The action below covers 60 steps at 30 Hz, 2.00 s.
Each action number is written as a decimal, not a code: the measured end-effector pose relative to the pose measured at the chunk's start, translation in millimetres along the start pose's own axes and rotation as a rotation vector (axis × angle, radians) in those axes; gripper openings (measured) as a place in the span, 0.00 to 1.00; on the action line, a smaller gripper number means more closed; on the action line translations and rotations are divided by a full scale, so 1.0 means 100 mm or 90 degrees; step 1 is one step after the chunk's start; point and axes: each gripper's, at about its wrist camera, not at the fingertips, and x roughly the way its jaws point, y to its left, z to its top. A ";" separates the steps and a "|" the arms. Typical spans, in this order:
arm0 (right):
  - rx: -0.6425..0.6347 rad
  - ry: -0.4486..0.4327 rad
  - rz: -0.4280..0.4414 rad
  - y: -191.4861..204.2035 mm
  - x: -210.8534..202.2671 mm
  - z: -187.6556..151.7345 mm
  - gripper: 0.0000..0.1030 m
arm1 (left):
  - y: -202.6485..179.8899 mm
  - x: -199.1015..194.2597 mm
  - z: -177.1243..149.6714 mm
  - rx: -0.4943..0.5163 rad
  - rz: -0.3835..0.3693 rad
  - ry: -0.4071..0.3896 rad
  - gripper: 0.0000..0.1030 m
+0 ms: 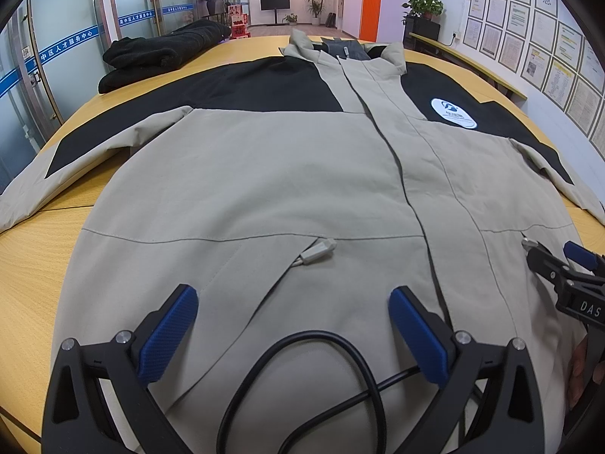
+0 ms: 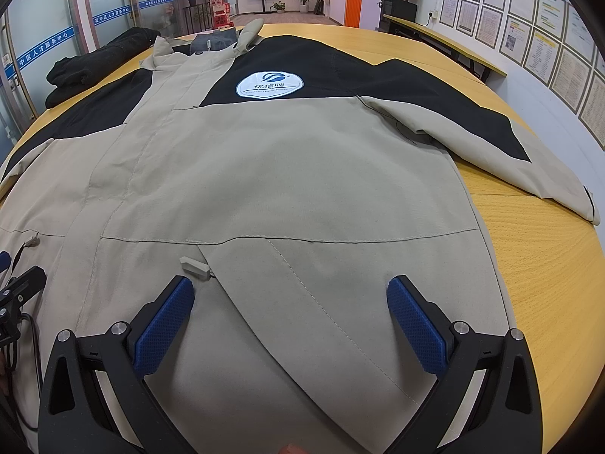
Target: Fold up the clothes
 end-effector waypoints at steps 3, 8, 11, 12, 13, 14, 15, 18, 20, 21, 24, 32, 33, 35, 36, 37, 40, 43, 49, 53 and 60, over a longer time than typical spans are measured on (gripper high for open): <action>0.000 0.000 0.000 0.00 0.00 0.00 1.00 | 0.02 0.04 0.02 0.000 0.001 0.000 1.00; 0.000 0.000 0.000 0.00 0.00 0.00 1.00 | 0.02 0.04 0.01 0.000 0.000 0.000 1.00; 0.000 0.000 0.000 0.00 0.00 0.00 1.00 | 0.02 0.04 0.02 0.000 0.000 -0.001 1.00; 0.000 0.000 0.000 0.00 0.00 0.00 1.00 | 0.02 0.04 0.02 0.000 0.000 -0.001 1.00; 0.000 0.000 0.000 0.01 0.00 0.00 1.00 | 0.03 0.03 0.01 0.000 0.000 -0.001 1.00; 0.000 0.000 0.000 0.00 0.00 0.00 1.00 | 0.03 0.03 0.01 0.000 0.000 -0.001 1.00; 0.000 0.000 0.000 0.00 -0.01 0.01 1.00 | 0.03 0.03 0.01 0.000 0.000 -0.001 1.00; 0.000 0.000 0.000 -0.01 -0.01 0.02 1.00 | 0.03 0.03 0.01 -0.001 0.000 -0.001 1.00; 0.000 0.000 0.000 -0.02 -0.02 0.03 1.00 | 0.03 0.03 0.01 -0.001 0.000 -0.001 1.00; 0.000 0.000 0.000 -0.02 -0.02 0.04 1.00 | 0.03 0.03 0.01 -0.001 0.000 -0.001 1.00; 0.000 0.000 0.000 -0.04 -0.03 0.06 1.00 | 0.03 0.02 0.01 -0.001 0.000 -0.001 1.00; -0.001 0.006 0.002 -0.04 -0.01 0.04 1.00 | 0.02 0.03 0.01 -0.001 0.002 -0.001 1.00; -0.001 0.007 0.002 -0.04 -0.01 0.04 1.00 | 0.02 0.03 0.01 -0.001 0.002 -0.001 1.00; -0.002 0.009 0.003 -0.04 -0.01 0.04 1.00 | 0.02 0.03 0.02 -0.001 0.003 -0.001 1.00; -0.002 0.010 0.003 -0.04 -0.01 0.04 1.00 | 0.02 0.02 0.02 -0.004 0.004 0.004 1.00; -0.002 0.011 0.003 -0.04 -0.01 0.04 1.00 | 0.02 0.00 0.02 -0.007 0.004 0.008 1.00; 0.000 0.019 0.004 -0.05 -0.02 0.04 1.00 | 0.04 -0.16 0.03 -0.039 -0.016 0.006 1.00; 0.004 0.026 0.008 -0.06 -0.13 0.07 1.00 | 0.02 -0.49 0.10 -0.052 -0.020 -0.041 1.00; -0.037 -0.033 -0.020 0.04 -0.54 0.27 1.00 | -0.12 -0.93 0.39 -0.029 -0.009 -0.103 1.00; -0.021 -0.021 0.011 0.02 -0.69 0.44 1.00 | -0.23 -1.00 0.65 -0.022 -0.014 -0.098 1.00; -0.008 -0.006 0.010 -0.08 -0.77 0.78 1.00 | -0.46 -1.04 1.04 0.005 -0.022 -0.061 1.00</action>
